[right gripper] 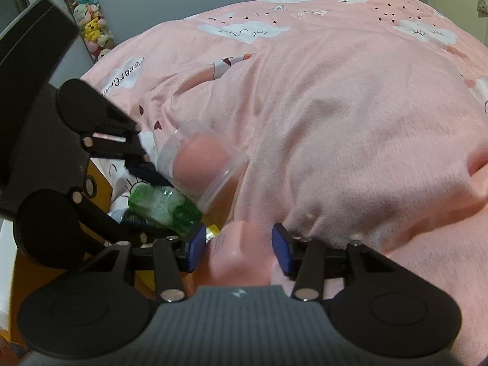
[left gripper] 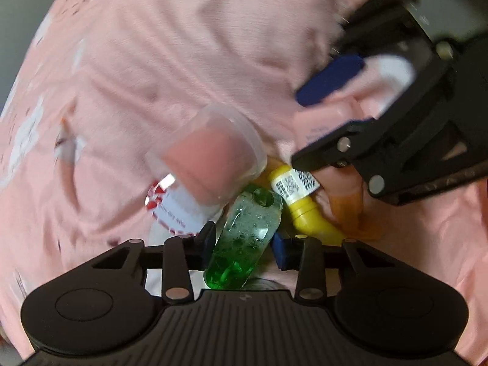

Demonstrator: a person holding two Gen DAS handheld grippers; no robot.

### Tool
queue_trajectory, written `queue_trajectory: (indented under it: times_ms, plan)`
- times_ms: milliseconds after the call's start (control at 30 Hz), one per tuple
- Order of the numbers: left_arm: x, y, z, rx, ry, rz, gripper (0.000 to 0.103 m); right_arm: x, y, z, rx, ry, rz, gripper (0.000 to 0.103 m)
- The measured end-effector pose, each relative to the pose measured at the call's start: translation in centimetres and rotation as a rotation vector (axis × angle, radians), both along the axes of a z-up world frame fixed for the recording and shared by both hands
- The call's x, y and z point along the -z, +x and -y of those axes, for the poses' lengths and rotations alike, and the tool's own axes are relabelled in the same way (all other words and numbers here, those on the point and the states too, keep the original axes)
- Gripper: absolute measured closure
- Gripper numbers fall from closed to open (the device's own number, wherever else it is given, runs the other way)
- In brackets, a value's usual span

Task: Organize rigid objects
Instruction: 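Grasp the green soap bottle with the left gripper and lift it, then grasp the pink soap bar with the right gripper while the left gripper holds the bottle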

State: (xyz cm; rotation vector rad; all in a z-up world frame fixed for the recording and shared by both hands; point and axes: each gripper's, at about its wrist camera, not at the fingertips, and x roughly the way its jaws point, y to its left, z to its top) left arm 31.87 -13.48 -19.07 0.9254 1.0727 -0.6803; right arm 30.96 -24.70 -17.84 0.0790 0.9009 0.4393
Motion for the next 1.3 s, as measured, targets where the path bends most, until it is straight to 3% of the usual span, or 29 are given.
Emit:
queue_trajectory:
  times_ms: [100,233,433,700,1133,1300]
  plan:
    - [-1.1,-0.4,-0.9,-0.096,-0.070,0.017,0.061,-0.5,-0.3,0.7,0.030,0.041,-0.009,0.056]
    - [-2.8,-1.5,-2.2,-0.197,-0.161,0.039,0.067,-1.8,-1.5,2.0,0.097,0.114,-0.013,0.045]
    - [-5.1,-3.5,-3.9,-0.349,-0.320,0.081,0.070,-2.7,-3.6,2.6,0.137,0.164,-0.051,0.051]
    - [-6.2,-4.4,-5.1,-0.542,-0.491,0.121,0.070,-0.3,-3.5,2.3,0.183,0.185,-0.165,0.052]
    - [-5.7,-3.5,-5.9,-0.642,-0.531,0.118,0.070,1.4,-1.0,0.9,0.188,0.236,-0.132,0.058]
    - [-6.3,-4.1,-6.7,-0.668,-0.576,0.133,0.070,0.6,-1.7,1.1,0.174,0.246,-0.124,0.058]
